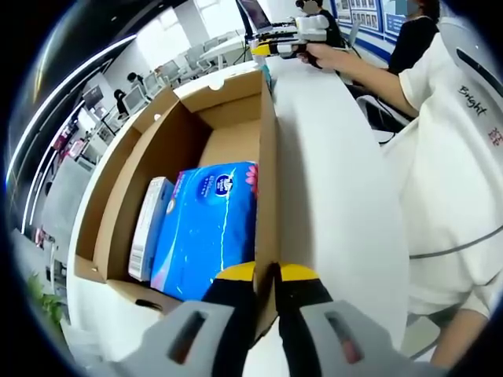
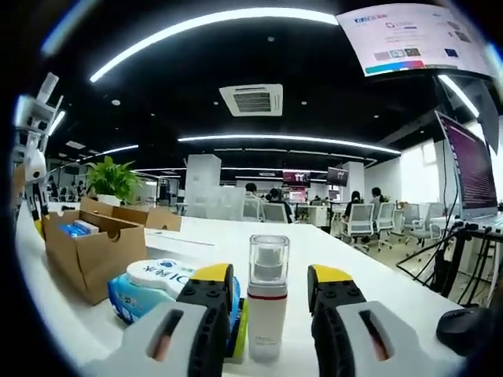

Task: Operate the shoe box by opening the lid, removing the specified soft item, and placing it in the target area until the item is outside and the box remains undamaged.

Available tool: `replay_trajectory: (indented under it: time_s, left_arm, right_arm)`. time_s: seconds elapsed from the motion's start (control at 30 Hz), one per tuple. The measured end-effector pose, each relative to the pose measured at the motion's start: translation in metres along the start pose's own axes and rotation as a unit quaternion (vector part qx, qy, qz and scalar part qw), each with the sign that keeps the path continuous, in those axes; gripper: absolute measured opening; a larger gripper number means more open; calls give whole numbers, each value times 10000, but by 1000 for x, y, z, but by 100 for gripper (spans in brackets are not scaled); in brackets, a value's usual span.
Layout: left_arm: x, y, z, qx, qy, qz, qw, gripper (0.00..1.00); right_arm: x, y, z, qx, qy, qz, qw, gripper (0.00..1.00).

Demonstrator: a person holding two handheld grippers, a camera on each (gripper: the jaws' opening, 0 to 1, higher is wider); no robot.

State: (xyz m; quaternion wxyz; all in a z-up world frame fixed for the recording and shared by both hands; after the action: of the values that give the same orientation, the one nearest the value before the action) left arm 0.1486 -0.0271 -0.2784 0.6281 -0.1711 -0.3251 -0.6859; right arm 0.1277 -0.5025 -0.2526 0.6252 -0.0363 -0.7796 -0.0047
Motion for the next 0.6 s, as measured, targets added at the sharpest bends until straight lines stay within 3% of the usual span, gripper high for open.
replay_trajectory:
  time_s: [0.3, 0.6]
  left_arm:
    - [0, 0, 0, -13, -9, -10, 10000, 7]
    - [0, 0, 0, -20, -27, -20, 10000, 7]
  right_arm:
    - [17, -1, 5, -184, -128, -159, 9996, 56]
    - [57, 6, 10, -127, -654, -184, 9976, 59]
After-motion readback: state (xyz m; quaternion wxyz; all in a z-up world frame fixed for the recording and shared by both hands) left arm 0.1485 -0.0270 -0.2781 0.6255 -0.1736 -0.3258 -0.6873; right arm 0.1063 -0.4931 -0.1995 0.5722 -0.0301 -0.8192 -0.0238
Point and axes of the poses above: the point that each gripper's makers call its tool centre point, and the gripper's own axes: z roughly backward along the fingers, y roughly to its left, x roughly out of its top, the point moved 4 cm from there along z, roughly backward along the fingers, and after that the axes turned 10 degrees about -y, right-handed, at the moved point
